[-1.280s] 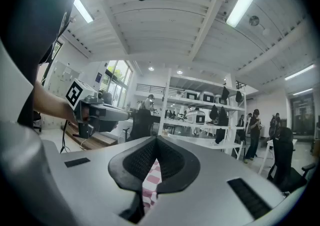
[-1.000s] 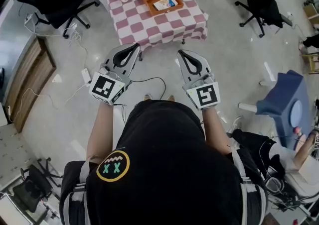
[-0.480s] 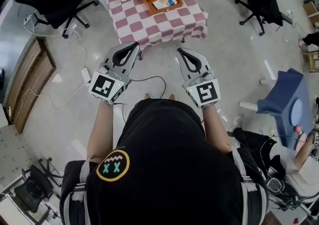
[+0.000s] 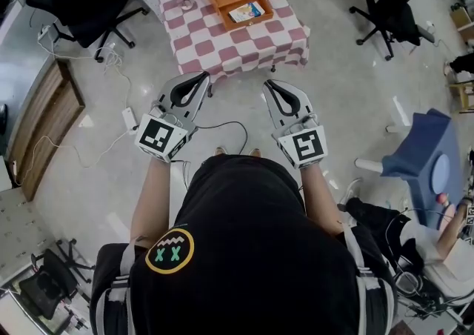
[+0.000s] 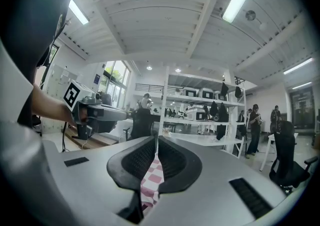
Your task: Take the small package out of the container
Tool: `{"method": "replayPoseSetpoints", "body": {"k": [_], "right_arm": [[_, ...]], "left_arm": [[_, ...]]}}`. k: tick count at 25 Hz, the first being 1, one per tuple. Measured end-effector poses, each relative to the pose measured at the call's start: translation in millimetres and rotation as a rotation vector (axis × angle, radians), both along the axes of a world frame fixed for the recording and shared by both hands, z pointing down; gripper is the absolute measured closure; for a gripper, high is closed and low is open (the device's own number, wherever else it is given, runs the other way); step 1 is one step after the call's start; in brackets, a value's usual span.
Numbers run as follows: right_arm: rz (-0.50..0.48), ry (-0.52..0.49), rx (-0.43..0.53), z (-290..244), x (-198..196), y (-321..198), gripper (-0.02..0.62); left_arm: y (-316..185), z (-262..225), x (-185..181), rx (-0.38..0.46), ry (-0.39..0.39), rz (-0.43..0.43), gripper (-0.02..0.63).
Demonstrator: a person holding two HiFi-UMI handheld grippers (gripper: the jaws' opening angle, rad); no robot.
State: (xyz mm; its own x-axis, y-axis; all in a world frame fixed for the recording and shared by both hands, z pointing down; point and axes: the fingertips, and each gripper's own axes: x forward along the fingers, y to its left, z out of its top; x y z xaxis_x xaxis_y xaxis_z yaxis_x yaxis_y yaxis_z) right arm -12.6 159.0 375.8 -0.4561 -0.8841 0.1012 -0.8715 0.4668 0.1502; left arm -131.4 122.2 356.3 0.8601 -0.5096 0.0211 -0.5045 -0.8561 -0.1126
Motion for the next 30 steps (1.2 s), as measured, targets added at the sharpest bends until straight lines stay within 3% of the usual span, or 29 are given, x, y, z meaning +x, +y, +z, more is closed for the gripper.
{"method": "replayPoseSetpoints", "body": {"k": [6, 17, 30], "right_arm": [[-0.013, 0.005, -0.013, 1.8, -2.3, -0.5, 0.499], [-0.013, -0.031, -0.051, 7.1, -0.6, 0.9, 0.307], [-0.009, -0.040, -0.067, 9.8, -0.2, -2.2, 0.139]], "left_arm": [[-0.5, -0.2, -1.6, 0.002, 0.002, -0.001, 0.589], [1.1, 0.4, 0.4, 0.001, 0.004, 0.002, 0.589], [0.3, -0.7, 0.0, -0.002, -0.003, 0.007, 0.589]]}}
